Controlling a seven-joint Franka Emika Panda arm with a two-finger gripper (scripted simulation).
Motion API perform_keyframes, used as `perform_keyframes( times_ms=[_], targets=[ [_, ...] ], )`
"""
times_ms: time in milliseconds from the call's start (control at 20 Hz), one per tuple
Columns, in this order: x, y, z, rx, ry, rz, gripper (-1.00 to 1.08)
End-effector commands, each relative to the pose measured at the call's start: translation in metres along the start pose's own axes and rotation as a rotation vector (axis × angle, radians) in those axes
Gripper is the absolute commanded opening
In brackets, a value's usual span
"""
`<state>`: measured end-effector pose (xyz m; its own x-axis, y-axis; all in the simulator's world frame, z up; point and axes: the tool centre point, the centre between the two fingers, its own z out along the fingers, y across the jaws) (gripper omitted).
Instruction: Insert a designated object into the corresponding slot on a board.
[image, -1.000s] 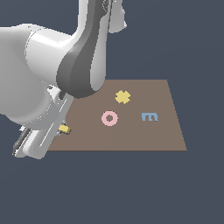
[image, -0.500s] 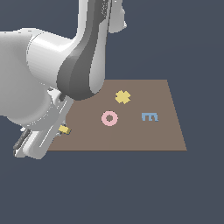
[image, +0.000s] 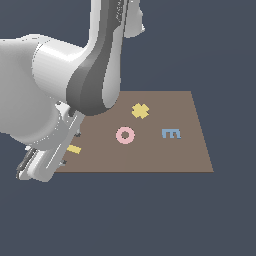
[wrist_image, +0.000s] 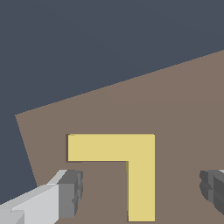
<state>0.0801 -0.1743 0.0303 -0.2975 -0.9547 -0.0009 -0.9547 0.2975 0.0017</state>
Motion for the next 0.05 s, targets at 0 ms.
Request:
perform_keyframes(
  times_ms=[0],
  targets=[
    [0.0000,0.0000,0.0000,0.000,0.000,0.000,1.00]
  ],
)
